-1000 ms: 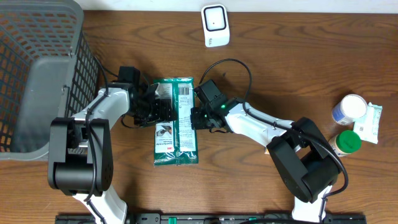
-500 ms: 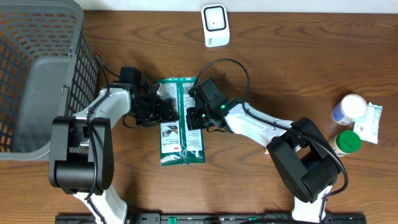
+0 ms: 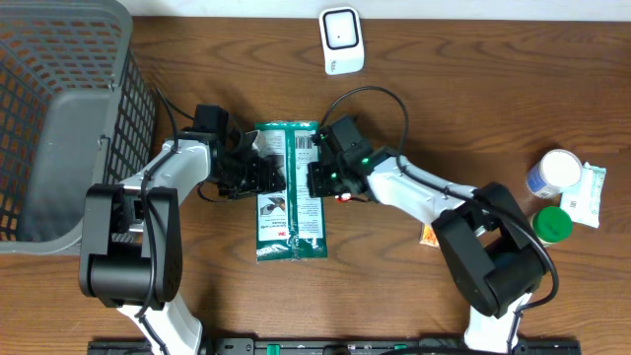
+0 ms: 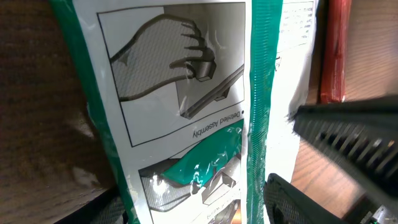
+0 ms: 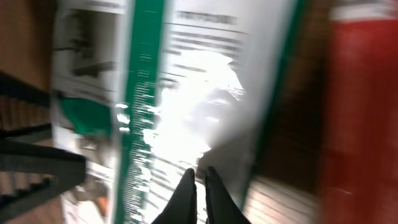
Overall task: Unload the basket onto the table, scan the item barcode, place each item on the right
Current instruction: 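Grasp the glove pack's right edge with the right gripper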
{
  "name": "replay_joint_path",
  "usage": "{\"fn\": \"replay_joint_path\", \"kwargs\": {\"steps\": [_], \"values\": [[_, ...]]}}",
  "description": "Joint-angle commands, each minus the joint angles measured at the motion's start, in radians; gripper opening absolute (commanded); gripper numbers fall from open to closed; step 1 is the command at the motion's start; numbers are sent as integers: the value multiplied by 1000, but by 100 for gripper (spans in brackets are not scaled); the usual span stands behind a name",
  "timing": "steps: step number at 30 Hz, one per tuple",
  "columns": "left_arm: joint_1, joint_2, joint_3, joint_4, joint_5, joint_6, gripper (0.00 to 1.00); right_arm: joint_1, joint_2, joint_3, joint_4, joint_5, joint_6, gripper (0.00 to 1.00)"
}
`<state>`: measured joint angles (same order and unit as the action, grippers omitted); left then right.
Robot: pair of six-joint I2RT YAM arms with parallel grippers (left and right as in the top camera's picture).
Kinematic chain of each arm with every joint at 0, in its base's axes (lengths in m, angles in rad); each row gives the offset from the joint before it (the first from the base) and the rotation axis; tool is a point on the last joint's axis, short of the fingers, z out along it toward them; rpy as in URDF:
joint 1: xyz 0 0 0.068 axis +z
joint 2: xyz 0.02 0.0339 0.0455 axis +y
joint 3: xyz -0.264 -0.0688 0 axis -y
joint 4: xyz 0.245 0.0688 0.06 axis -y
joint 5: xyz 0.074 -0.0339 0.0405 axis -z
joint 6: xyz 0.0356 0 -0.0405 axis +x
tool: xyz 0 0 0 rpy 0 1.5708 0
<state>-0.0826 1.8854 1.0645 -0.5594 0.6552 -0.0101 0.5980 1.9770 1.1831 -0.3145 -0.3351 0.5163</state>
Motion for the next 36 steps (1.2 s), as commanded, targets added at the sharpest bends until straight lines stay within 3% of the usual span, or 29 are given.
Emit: {"fn": "replay_joint_path", "kwargs": {"steps": [1,14,24,29,36], "values": [[-2,39,-30,0,-99,13,65,-27,-29,1,-40,37,-17,2],[-2,39,-30,-3,-98,13,65,7,-28,-4,-125,137,-14,1],[-2,39,-30,-4,-98,13,65,85,-28,-37,-130,189,78,1],[-2,39,-30,-4,-98,13,65,121,-28,-96,-45,187,134,1],[-14,39,-49,-5,-98,13,65,133,-28,-120,77,95,73,1]]}}
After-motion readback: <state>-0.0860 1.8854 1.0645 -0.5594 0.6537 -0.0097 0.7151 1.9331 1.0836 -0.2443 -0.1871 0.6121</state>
